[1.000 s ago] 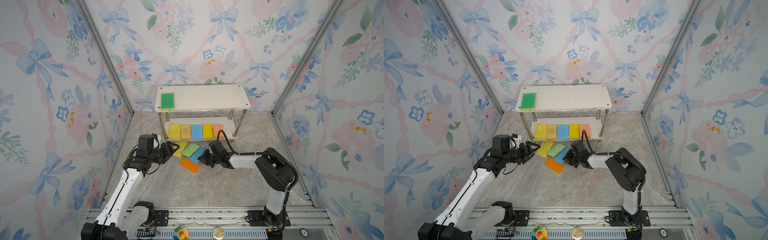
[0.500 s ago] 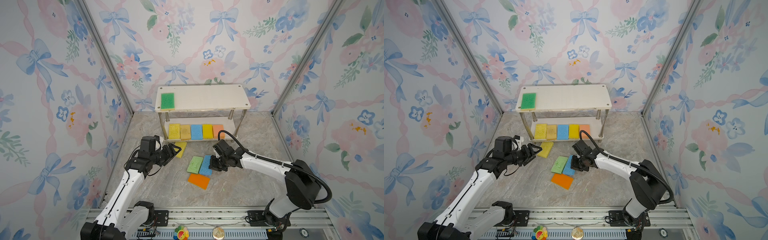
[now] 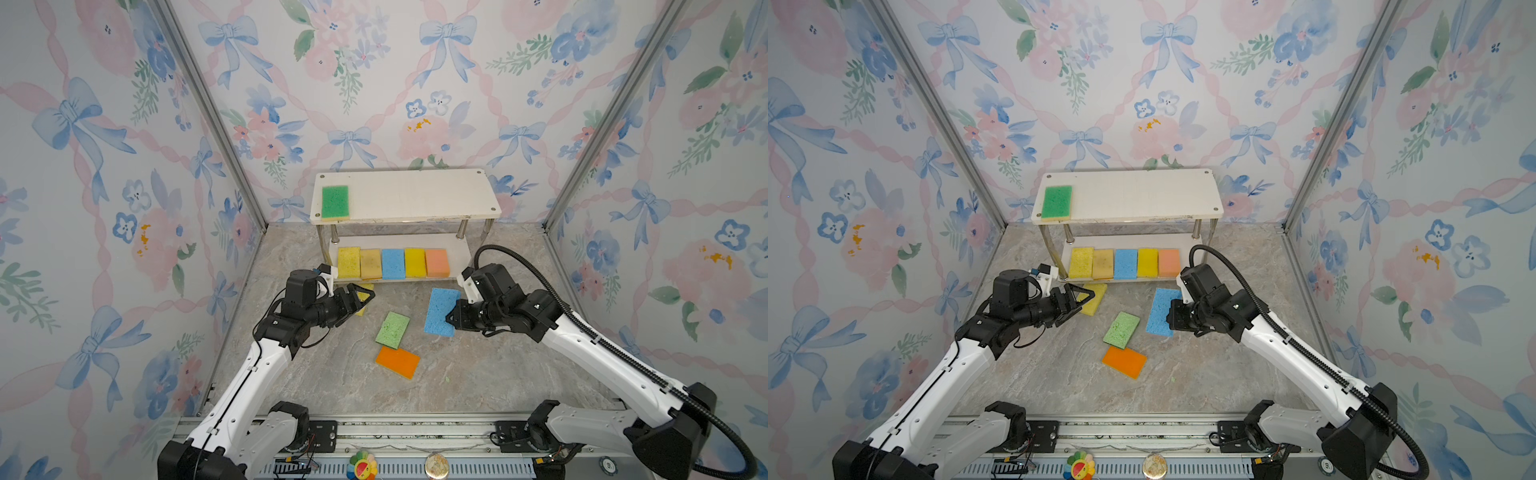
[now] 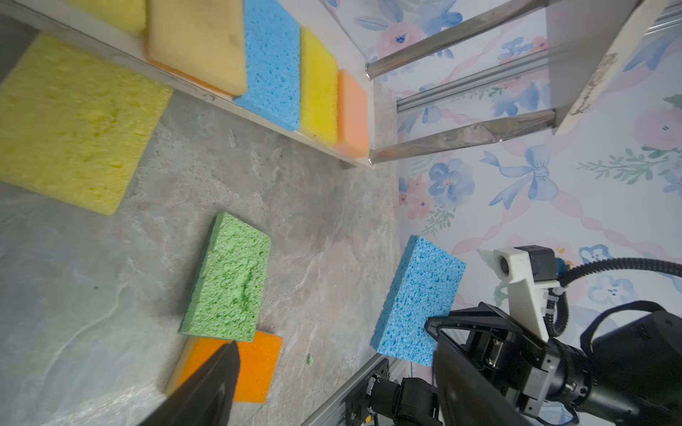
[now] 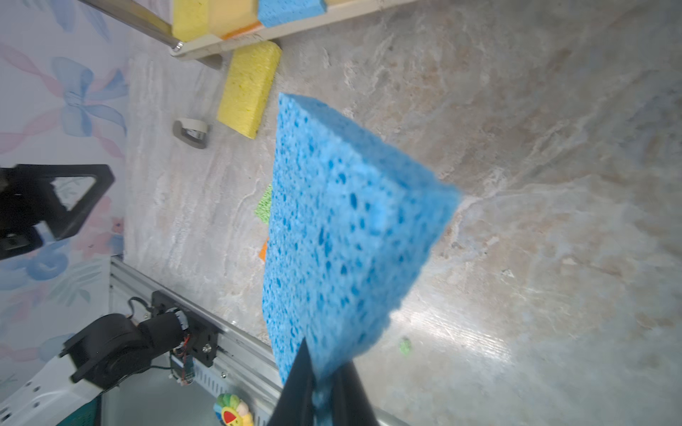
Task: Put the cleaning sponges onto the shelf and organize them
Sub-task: 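Raise the blue sponge toward the shelf's top tier with the right gripper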
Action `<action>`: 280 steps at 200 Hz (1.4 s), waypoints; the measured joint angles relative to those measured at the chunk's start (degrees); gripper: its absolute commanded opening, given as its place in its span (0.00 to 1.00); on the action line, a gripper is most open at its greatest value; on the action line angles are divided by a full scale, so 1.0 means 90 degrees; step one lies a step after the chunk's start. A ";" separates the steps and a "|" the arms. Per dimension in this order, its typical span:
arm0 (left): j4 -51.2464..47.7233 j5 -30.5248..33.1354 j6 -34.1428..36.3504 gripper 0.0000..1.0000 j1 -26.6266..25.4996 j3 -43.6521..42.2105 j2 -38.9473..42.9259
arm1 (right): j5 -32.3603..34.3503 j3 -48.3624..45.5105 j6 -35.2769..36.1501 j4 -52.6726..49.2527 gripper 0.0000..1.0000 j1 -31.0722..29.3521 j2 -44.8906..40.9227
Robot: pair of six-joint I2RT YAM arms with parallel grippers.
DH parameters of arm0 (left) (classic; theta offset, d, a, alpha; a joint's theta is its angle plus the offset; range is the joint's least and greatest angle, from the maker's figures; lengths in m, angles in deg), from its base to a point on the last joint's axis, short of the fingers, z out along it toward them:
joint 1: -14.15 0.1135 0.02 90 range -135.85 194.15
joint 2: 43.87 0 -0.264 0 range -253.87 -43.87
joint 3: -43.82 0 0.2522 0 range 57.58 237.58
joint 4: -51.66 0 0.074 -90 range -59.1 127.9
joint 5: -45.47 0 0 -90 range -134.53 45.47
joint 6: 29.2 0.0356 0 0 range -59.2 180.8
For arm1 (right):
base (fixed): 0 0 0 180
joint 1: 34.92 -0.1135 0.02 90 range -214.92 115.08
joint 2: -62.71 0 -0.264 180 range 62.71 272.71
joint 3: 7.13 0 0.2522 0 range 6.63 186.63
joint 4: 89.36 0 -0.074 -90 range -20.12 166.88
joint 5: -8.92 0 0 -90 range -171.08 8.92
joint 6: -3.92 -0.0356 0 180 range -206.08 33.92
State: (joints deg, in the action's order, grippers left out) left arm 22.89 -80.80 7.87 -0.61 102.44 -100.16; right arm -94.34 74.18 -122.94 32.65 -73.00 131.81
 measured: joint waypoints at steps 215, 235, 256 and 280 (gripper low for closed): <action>0.3470 -0.1270 -0.2171 0.05 -0.0585 -0.0151 -0.0160 | -0.2021 0.1938 -0.0410 0.0780 0.44 -0.0573 0.1353; 0.3320 -0.1166 -0.2069 0.03 -0.0590 -0.0131 -0.0233 | -0.1804 0.1994 -0.0483 0.0590 0.51 -0.0573 0.1362; 0.3065 -0.0981 -0.1994 0.02 -0.0590 -0.0112 -0.0299 | -0.1637 0.1994 -0.0556 0.0435 0.52 -0.0573 0.1360; 0.2958 -0.0848 -0.1974 0.02 -0.0563 -0.0024 -0.0403 | -0.1513 0.1977 -0.0644 0.0369 0.52 -0.0580 0.1331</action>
State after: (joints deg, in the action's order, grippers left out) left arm 49.51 -88.43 -9.90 -5.69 102.22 -103.79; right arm -107.96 91.97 -128.74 35.97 -78.23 143.79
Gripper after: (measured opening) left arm 0.049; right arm 0.518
